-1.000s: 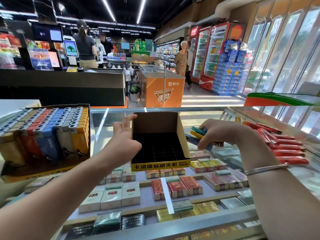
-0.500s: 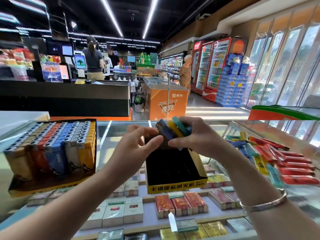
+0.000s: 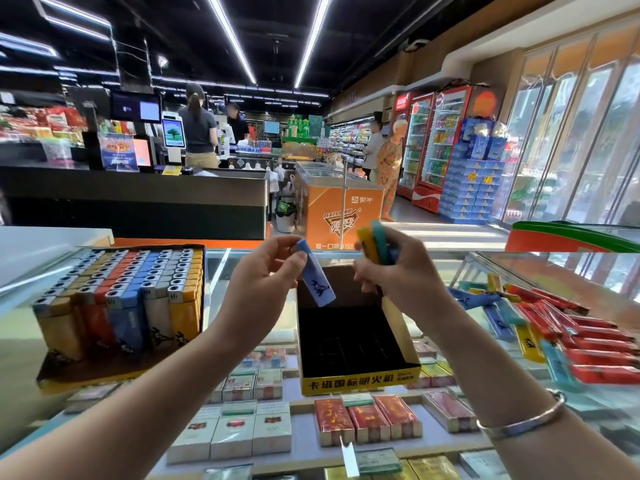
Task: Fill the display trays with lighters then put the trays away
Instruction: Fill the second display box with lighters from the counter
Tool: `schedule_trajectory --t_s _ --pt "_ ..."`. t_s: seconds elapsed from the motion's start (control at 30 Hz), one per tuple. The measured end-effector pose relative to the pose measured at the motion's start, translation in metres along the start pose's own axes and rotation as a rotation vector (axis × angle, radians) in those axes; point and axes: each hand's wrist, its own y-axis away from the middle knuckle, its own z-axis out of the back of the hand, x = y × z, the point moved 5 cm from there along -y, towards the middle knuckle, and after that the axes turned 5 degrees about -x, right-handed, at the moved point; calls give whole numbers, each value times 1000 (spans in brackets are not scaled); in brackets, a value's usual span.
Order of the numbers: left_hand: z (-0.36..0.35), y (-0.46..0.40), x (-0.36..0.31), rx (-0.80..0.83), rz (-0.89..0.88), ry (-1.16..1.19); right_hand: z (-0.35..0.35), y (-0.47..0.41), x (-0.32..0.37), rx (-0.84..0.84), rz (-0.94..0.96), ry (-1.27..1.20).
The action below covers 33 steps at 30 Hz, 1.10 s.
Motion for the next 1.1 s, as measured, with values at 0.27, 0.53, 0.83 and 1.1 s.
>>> schedule_trajectory --t_s 0.27,0.53,0.83,1.1 --pt "-6 -17 19 98 -22 -319 31 -6 -31 -216 -150 282" --pt "-21 -17 27 157 -140 -615 20 -2 -40 -84 -206 463" --pt "-2 -20 28 97 -138 -551 18 -3 -44 -75 -180 509" --pt "-3 -12 14 136 -303 -703 18 -2 -43 -81 -170 515"
